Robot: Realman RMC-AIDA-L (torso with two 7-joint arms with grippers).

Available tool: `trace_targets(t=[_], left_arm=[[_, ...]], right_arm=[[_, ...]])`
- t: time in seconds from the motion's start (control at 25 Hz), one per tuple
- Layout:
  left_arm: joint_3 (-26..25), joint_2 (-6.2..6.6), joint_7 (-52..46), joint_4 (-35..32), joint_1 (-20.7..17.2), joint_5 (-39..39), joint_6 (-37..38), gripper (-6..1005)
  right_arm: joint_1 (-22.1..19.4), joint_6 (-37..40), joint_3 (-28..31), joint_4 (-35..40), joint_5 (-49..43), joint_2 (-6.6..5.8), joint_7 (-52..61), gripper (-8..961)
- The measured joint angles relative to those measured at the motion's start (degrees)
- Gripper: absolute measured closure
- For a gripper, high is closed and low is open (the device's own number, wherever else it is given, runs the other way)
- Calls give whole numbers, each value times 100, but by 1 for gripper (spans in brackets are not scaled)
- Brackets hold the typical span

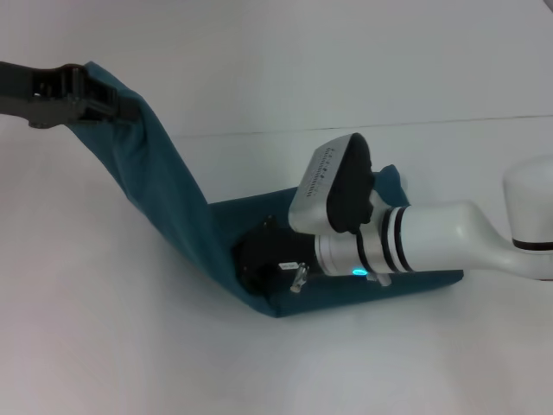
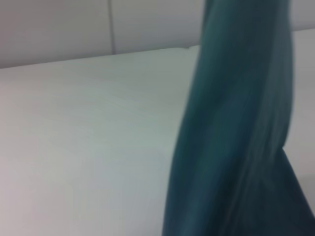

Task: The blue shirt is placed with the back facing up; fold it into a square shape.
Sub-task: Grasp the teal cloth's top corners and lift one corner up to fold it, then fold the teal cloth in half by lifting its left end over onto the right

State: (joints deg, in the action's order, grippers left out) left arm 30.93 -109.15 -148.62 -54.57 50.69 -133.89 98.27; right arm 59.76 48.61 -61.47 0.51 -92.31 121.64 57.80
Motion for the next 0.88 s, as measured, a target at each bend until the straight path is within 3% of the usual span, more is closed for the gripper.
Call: trace_targets(t=[0.16, 0.28, 0.56, 0.64, 0.68, 0.88], left_arm=[[5, 13, 43, -16, -52, 0, 34, 859], [46, 12, 123, -13, -73, 0, 39, 856], [297, -40, 252, 20, -3, 12, 37, 849], [468, -92, 300, 24, 104, 29, 34, 847], [521, -114, 308, 18, 140, 32, 29, 846], [905, -222, 287, -7, 402, 36, -30, 841]], right_arm=[[59, 21, 114, -92, 31, -9, 61, 953], [-290, 70, 359, 312, 60, -98, 528, 954], [-2238, 332, 461, 2890, 166, -187, 2351, 953], [-2888, 457, 700, 3642, 283, -277, 2797, 953], [-2888, 457, 700, 3642, 283, -277, 2797, 953], [-3407, 1025, 1608, 3916, 276, -507, 3122, 953]])
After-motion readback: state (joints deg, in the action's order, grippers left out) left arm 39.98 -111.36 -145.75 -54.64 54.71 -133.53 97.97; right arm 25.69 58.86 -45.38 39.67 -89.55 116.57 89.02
